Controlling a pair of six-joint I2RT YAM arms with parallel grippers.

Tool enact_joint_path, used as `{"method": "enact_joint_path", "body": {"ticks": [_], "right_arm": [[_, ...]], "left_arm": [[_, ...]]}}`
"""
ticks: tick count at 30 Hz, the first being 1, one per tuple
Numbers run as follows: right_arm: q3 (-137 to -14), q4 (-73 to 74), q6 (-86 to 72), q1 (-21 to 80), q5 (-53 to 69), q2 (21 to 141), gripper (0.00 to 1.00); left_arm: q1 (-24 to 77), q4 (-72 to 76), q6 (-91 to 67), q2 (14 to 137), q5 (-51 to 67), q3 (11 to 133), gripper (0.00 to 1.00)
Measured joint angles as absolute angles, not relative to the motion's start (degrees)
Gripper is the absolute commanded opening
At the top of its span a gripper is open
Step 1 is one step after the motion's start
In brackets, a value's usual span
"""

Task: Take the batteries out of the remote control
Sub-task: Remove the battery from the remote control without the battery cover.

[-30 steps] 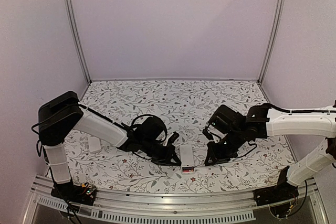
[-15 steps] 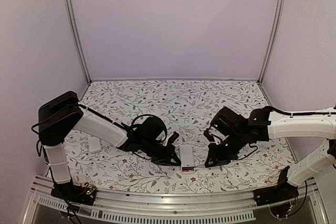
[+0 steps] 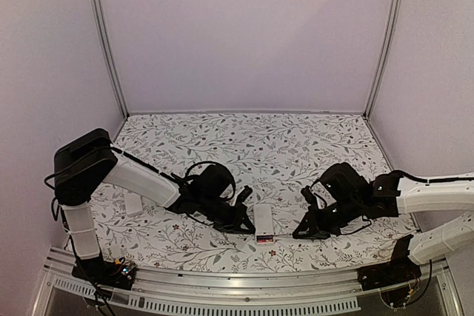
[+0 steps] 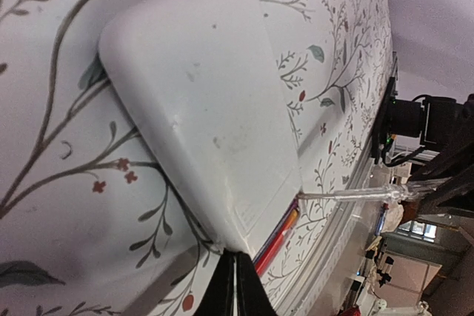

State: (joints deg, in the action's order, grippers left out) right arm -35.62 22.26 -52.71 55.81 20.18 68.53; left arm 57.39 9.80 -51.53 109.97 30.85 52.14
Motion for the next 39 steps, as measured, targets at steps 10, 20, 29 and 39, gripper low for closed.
{"method": "enact_joint_path", "body": {"ticks": [10, 20, 29, 39], "right_arm": [[-28.8, 13.1, -57.6, 54.0, 23.1, 63.8, 0.0], [-28.5, 2.0, -58.3, 53.9, 27.0, 62.5, 0.0], [-31.6, 11.1, -56.3, 53.9, 23.2, 61.4, 0.0], [-33.7, 24.3, -52.3, 53.9, 18.3, 60.8, 0.0]], "left_arm": [[57.4, 9.7, -51.5, 110.1, 30.8, 52.2, 0.02], [57.6, 10.0, -51.5, 110.6, 31.4, 52.8, 0.02], [57.6, 10.0, -51.5, 110.6, 31.5, 52.8, 0.02], [57.6, 10.0, -51.5, 110.6, 31.6, 52.8, 0.02]]}}
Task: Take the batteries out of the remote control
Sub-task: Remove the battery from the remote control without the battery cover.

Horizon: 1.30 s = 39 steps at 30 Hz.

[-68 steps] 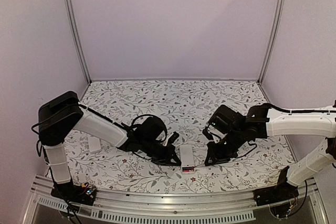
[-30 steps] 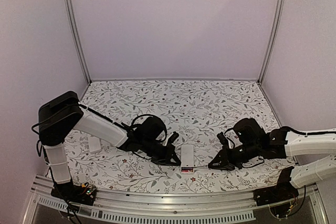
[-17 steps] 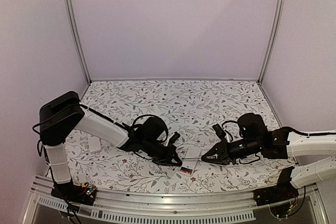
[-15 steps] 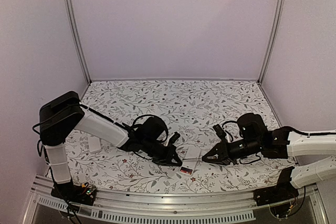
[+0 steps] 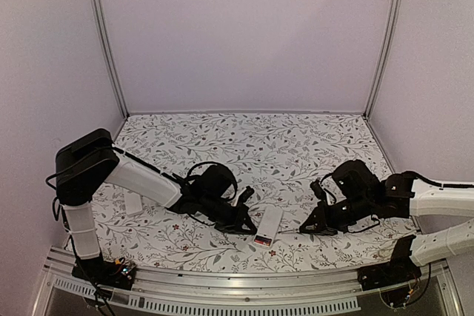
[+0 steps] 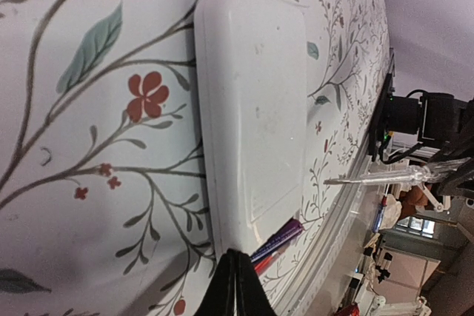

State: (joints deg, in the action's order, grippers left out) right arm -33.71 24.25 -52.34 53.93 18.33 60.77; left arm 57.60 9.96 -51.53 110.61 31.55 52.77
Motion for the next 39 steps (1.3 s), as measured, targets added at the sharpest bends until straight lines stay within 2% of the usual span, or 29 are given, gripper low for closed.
{"method": "enact_joint_path", "body": {"ticks": [39], "right_arm": [[-36.1, 23.0, -45.2, 54.1, 23.4, 69.0, 0.0]], "left_arm": [[57.7, 10.0, -51.7, 110.6, 31.6, 52.8, 0.0]]}}
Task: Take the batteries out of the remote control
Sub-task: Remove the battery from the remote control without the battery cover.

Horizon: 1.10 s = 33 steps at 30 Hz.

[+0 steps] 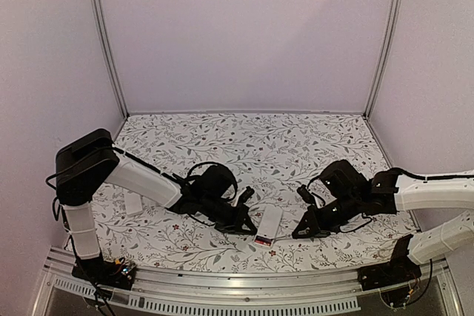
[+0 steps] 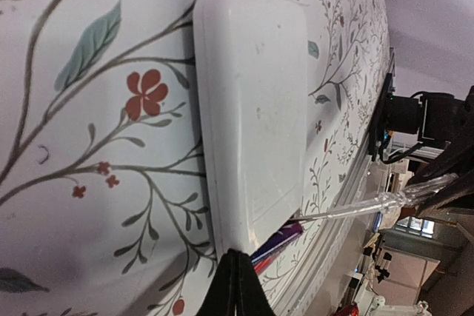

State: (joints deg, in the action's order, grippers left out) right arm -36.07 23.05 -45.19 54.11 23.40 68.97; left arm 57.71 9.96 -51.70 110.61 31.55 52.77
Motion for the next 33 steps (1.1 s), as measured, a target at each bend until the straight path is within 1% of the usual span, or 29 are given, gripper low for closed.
{"method": "enact_joint_path", "body": {"ticks": [13, 21, 25, 27, 33], "right_arm": [[-36.0, 19.6, -45.3, 54.1, 26.8, 72.0, 0.0], [-32.5, 10.5, -48.6, 54.0, 30.2, 72.0, 0.0], [-32.1, 8.9, -49.8, 54.0, 30.9, 72.3, 0.0], [-32.1, 9.2, -49.9, 54.0, 30.8, 72.5, 0.0], [-34.6, 13.5, -48.5, 54.0, 30.1, 72.2, 0.0]], "left_arm": [[57.7, 10.0, -51.7, 110.6, 31.6, 52.8, 0.0], [57.8, 10.0, -51.7, 110.6, 31.6, 52.8, 0.0], [57.8, 10.0, -51.7, 110.6, 31.6, 52.8, 0.0], [57.8, 10.0, -51.7, 110.6, 31.6, 52.8, 0.03], [57.8, 9.9, -51.6, 110.6, 31.5, 52.8, 0.21]]}}
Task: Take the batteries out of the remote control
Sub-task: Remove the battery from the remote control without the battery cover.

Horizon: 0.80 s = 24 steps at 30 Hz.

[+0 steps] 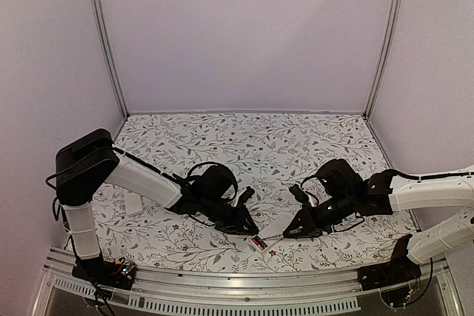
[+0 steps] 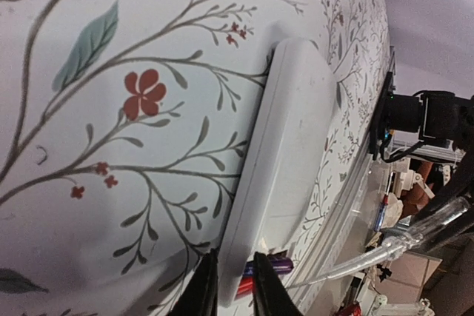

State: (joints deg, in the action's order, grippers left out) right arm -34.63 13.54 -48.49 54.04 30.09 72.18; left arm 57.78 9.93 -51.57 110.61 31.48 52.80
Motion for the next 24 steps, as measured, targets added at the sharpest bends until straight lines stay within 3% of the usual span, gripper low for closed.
{"method": "enact_joint_path", "body": {"ticks": [5, 8, 24], "right_arm": [[-38.5, 17.3, -46.3, 54.0, 28.4, 70.1, 0.0], [-38.8, 19.6, -45.2, 54.0, 27.5, 69.5, 0.0], [-38.6, 24.1, -42.0, 54.0, 26.4, 72.1, 0.0]], "left_arm": [[57.8, 9.6, -51.0, 110.1, 31.0, 52.8, 0.34], [57.8, 9.5, -50.6, 108.9, 30.8, 52.7, 0.37], [59.3, 6.4, -51.0, 106.4, 31.8, 50.1, 0.32]]}}
